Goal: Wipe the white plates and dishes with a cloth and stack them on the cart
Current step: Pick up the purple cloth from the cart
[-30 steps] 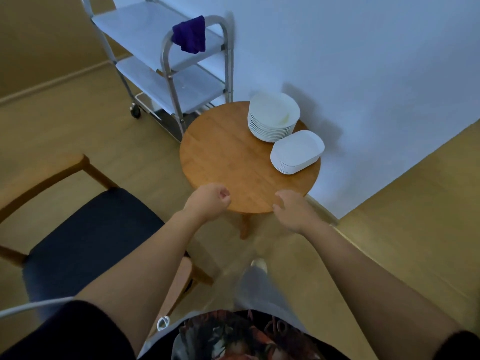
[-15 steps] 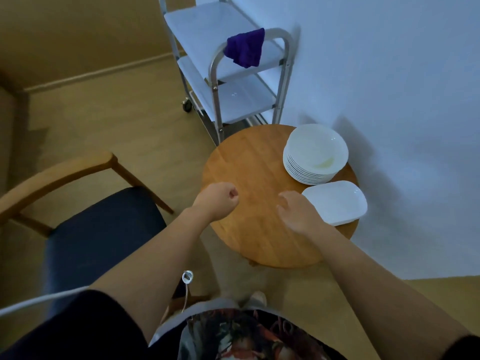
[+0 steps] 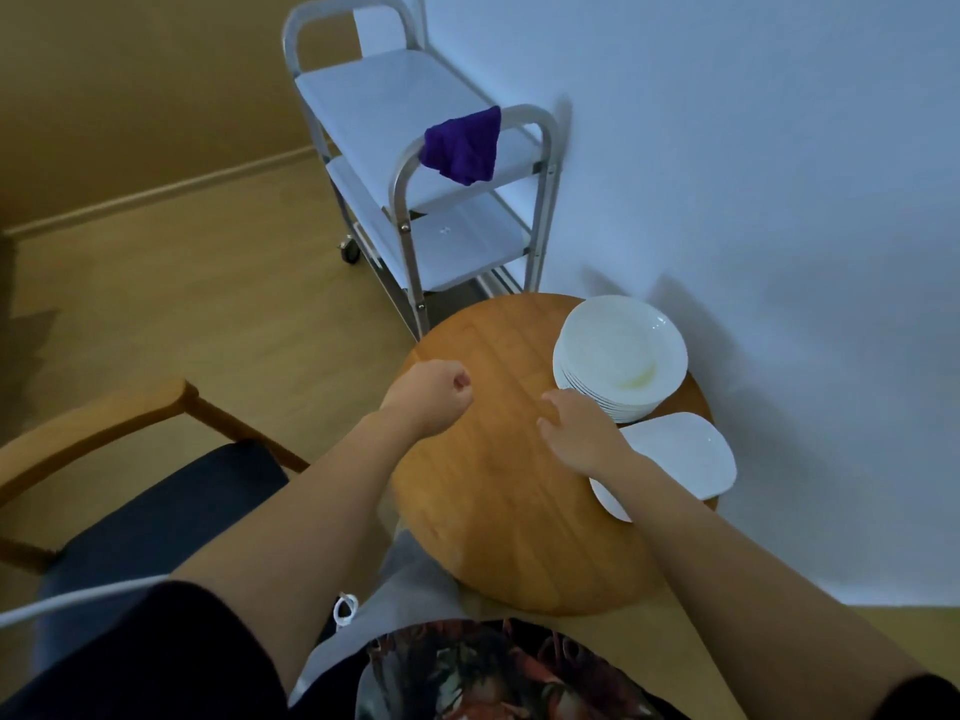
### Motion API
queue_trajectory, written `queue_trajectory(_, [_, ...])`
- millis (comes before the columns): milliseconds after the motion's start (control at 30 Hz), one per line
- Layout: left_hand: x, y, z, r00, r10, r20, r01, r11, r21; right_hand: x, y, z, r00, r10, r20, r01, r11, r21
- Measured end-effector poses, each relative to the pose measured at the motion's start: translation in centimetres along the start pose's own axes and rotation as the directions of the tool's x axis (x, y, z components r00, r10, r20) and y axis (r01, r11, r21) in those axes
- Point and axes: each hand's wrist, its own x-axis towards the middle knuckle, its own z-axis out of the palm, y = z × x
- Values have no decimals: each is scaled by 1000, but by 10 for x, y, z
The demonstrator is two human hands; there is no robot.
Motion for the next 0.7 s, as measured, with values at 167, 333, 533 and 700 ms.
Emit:
queue_trajectory(167, [61, -17, -23, 995, 91, 39, -91, 996, -2, 43, -19, -9, 994, 81, -67, -82, 997, -8])
queue_trajectory(333, [135, -46, -60, 983, 178, 49, -175, 983, -49, 93, -58, -18, 987, 133, -90, -134, 991, -3])
queue_trajectory(533, [202, -66, -94, 963, 242, 120, -232, 969, -86, 147, -101, -35, 977, 201, -72, -204, 978, -34])
queue_trajectory(700, [236, -62, -115, 952, 273, 140, -263, 961, -85, 175, -118, -42, 968, 227, -105, -229, 973, -14])
